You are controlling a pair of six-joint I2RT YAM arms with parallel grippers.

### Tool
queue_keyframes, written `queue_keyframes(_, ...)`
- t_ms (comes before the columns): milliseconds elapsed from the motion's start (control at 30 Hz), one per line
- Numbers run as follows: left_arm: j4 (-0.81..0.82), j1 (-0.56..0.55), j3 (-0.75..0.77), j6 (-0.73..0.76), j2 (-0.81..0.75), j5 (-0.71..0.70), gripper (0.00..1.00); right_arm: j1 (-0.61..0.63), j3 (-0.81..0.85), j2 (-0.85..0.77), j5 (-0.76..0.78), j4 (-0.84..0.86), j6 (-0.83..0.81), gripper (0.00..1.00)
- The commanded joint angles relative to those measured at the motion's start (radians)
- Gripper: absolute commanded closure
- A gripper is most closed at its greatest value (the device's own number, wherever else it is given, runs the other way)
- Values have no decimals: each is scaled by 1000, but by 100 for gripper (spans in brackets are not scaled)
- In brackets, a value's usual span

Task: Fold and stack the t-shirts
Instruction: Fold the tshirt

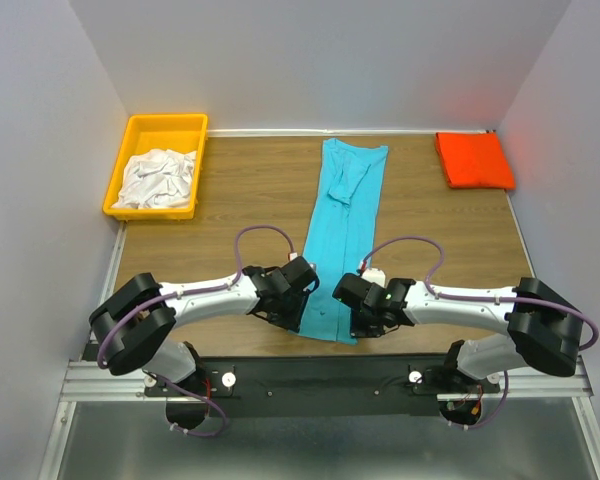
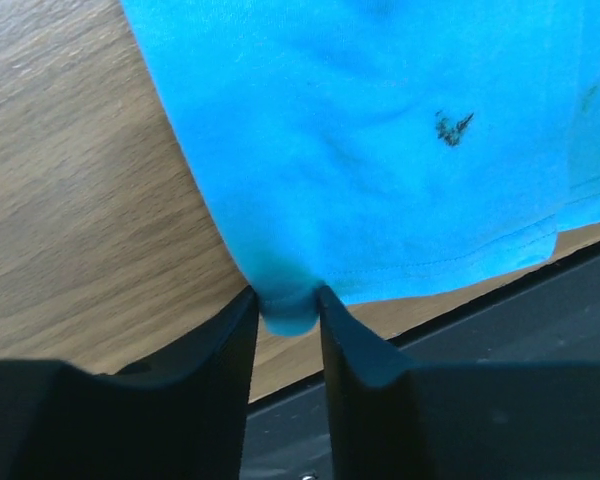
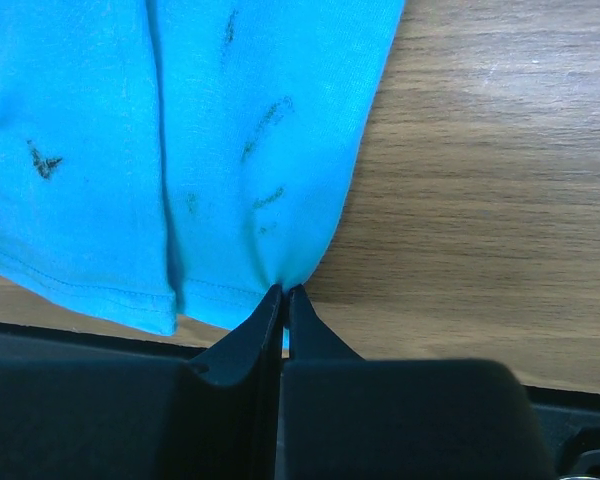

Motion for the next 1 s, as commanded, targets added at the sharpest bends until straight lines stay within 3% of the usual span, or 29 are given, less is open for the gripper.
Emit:
queue_keyframes(0,-33,-11,-1,-21,32,-29,69,7,-40,11,8,-72,-35,91)
queue_keyframes(33,-39,-11,2,-21,32,-29,77,8,-40,10,6,-72,-37,91)
queue_keyframes(67,-47,-16,5,-21,32,-29,91,7,-40,5,-9,-72,-45,93)
queue_keyframes(167,-59,-28,0,-27,13,-20,100,8,-41,-10,-44,-75,-77,97)
queue_keyframes(333,-87,-36,20,-19,-24,12,100,8,-20,-47,-98,-105,-103,99)
queue_keyframes(467,-93,2,140,48,-2,-43,100,-53,108,-42,6,-221,-143,99)
queue_keyframes(633,-23,169,313,175,68,-96,100,-246,242,-7,125,-257,-291,99)
queue_keyframes(800,46,266,521,281,229,-115,100,-407,429,97,247,-234,-495,99)
queue_keyframes(967,92,337,663,323,370,-107,100,-519,547,191,268,-141,-617,99)
